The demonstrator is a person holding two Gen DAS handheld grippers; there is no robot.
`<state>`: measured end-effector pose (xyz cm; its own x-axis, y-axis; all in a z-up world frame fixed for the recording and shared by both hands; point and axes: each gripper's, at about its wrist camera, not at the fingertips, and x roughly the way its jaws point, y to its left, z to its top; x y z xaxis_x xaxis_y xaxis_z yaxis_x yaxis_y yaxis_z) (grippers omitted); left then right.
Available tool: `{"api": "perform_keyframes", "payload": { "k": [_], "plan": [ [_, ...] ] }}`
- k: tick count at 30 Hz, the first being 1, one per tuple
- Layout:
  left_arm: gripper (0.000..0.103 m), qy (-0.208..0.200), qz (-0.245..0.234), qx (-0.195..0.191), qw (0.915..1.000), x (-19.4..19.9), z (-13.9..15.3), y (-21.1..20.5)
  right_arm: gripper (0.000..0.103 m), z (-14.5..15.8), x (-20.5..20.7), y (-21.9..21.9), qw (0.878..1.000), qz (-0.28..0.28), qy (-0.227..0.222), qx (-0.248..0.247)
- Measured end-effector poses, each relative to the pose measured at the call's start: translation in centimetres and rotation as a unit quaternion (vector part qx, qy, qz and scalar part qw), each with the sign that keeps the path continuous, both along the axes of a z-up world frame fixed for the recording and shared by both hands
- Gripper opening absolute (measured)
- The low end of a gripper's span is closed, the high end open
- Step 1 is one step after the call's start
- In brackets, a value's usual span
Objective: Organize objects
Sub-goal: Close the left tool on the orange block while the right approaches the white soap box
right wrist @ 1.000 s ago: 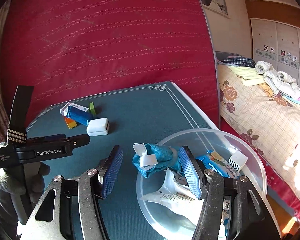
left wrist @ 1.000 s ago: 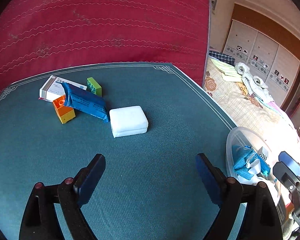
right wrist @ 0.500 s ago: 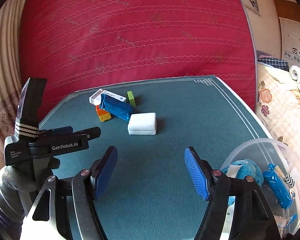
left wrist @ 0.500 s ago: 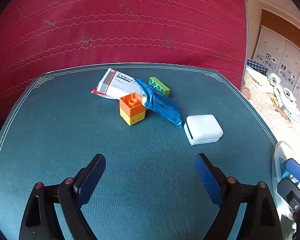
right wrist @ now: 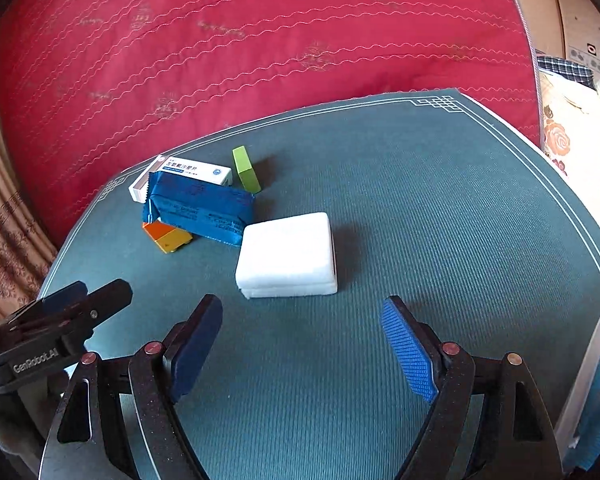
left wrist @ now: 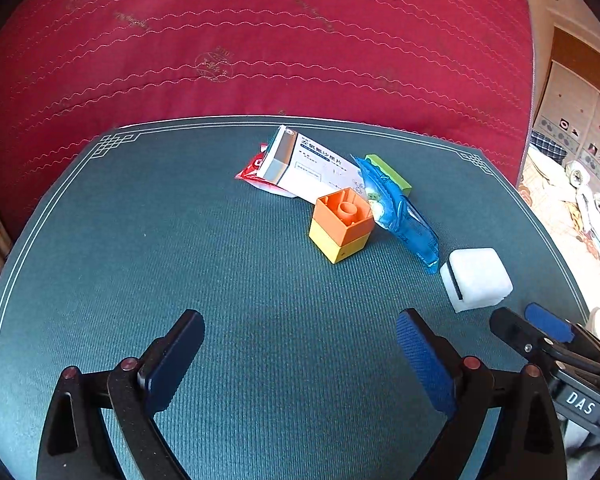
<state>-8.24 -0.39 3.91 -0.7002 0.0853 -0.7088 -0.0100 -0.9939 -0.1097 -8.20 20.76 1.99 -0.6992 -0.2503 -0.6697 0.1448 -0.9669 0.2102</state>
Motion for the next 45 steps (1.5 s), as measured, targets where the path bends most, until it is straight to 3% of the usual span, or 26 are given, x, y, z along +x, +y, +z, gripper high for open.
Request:
{"api": "perform_keyframes", "payload": {
  "k": [9,22,24,25,32,38,45],
  "plan": [
    [0.099,-0.002,0.005,-0.013,0.9999,-1.9,-0.3,0.3,0.083,-0.6,-3.7,-1.3,1.000,-0.004,-0.020,0.021],
    [0.098,0.007,0.004,-0.026,0.9996,-6.0,-0.4,2.7,0.079,-0.6,-4.1,-1.4,0.999,-0.009,-0.016,0.028],
    [0.091,0.008,0.005,-0.034,0.9994,-6.4,-0.6,2.8,0.079,-0.6,-4.1,-1.4,1.000,-0.009,-0.015,0.024],
    [0.082,0.004,0.003,-0.035,0.9994,-6.6,-0.8,2.9,0.079,-0.6,-4.1,-1.3,1.000,-0.009,-0.015,0.022],
    [0.046,-0.004,-0.012,-0.017,0.9998,-6.6,-0.9,2.6,0.078,-0.6,-4.1,-1.6,1.000,-0.011,-0.014,0.021],
    [0.046,0.008,-0.017,0.010,0.9998,-5.2,-0.7,1.4,0.076,-0.7,-3.9,-1.5,1.000,-0.010,-0.012,0.014],
    [0.046,0.012,0.008,0.058,0.9982,-5.3,-0.7,-0.5,0.076,-0.7,-3.9,-1.3,1.000,-0.010,-0.010,0.006]
  ]
}}
